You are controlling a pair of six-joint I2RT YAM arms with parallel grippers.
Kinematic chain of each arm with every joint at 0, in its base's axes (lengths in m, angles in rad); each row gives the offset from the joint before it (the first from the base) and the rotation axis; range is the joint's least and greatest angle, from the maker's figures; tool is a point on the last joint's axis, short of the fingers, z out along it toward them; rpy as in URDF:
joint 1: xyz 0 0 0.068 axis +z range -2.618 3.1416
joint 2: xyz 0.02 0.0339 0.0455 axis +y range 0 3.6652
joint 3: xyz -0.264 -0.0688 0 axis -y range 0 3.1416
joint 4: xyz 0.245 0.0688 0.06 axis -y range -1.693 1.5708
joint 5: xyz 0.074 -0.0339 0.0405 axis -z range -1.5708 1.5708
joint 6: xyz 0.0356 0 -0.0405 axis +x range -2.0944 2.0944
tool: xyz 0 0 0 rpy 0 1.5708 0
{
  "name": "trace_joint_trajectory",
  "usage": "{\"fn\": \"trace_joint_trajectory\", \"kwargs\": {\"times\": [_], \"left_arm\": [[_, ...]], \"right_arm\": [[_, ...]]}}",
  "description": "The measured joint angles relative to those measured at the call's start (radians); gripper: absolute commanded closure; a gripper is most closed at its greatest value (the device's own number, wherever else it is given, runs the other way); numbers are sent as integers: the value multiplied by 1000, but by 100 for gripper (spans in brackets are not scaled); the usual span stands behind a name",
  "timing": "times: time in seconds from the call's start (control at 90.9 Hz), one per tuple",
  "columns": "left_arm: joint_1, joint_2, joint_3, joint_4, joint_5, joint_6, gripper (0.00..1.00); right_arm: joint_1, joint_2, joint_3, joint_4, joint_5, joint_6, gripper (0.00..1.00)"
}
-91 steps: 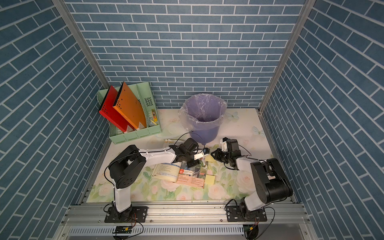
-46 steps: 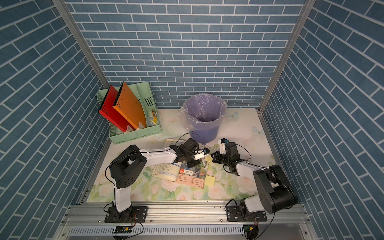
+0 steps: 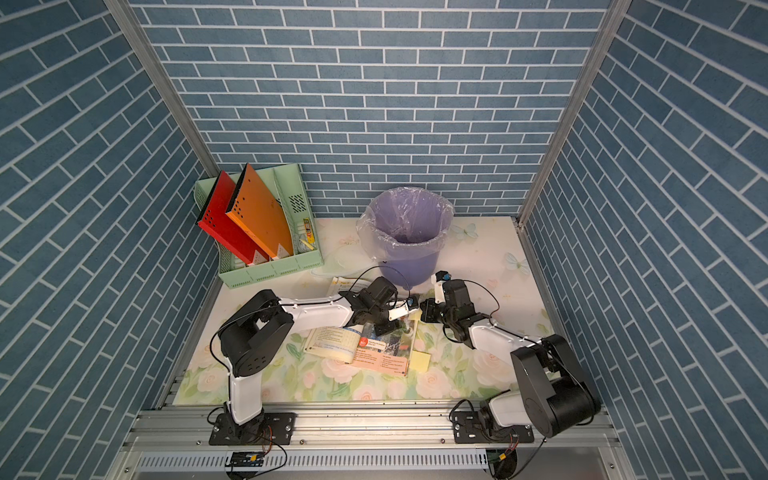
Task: Peel off the used sticky note
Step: Tear off the note from the book.
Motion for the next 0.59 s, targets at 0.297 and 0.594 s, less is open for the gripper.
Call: {"fn": "trace_joint_trajectory", "kwargs": {"times": [0.297,0.594], "left_arm": [[47,-3,9,-37,96,-18,58],[72,29,157,-22,183,-115,64]], "right_arm": [[10,-72,-55,5,19,-79,100],[39,-68,-98,18,51,-130,100]]}}
